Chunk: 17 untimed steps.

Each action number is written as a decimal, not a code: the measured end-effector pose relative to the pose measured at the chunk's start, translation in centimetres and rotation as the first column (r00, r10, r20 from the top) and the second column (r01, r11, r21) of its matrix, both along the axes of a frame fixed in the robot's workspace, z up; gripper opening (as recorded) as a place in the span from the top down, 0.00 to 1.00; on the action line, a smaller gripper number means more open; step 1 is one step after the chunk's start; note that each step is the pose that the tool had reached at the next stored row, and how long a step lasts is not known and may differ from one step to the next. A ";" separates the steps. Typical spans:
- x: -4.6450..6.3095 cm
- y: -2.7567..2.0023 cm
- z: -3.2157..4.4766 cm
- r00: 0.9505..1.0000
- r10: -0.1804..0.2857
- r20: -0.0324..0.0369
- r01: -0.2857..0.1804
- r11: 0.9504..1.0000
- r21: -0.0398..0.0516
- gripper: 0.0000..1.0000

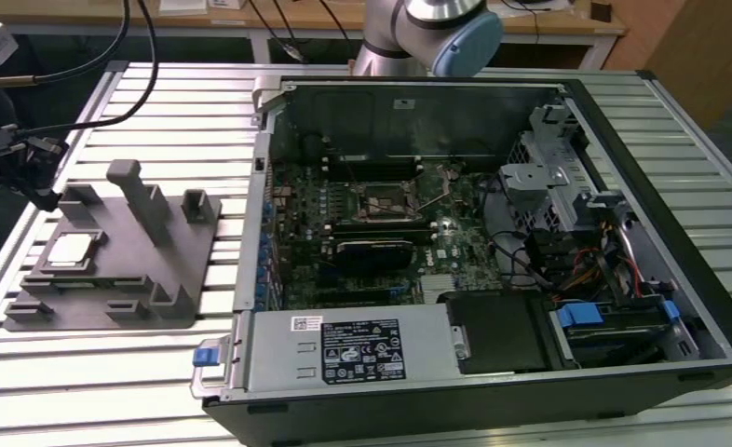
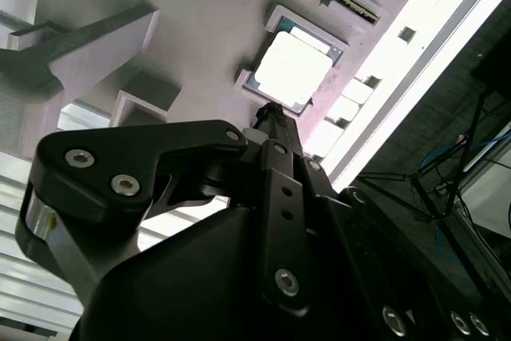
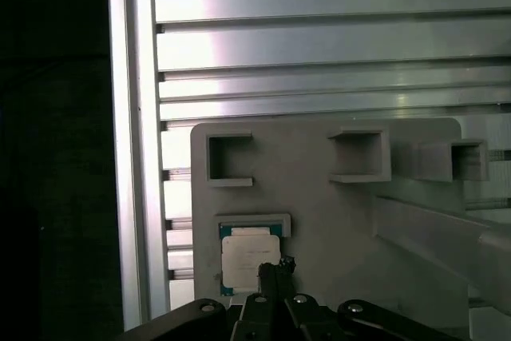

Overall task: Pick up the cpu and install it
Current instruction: 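Pick up the cpu and move it towards the insertion slot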

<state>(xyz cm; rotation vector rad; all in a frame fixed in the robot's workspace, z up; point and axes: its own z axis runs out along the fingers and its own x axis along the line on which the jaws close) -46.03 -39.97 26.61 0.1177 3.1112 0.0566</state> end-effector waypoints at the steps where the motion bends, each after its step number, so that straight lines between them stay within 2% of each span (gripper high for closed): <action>1: 0.0 0.00 -0.08 1.000 0.000 0.000 0.000 1.000 0.000 0.89; 17: -0.3 -0.03 -1.37 1.000 0.000 0.000 0.000 1.000 0.000 0.89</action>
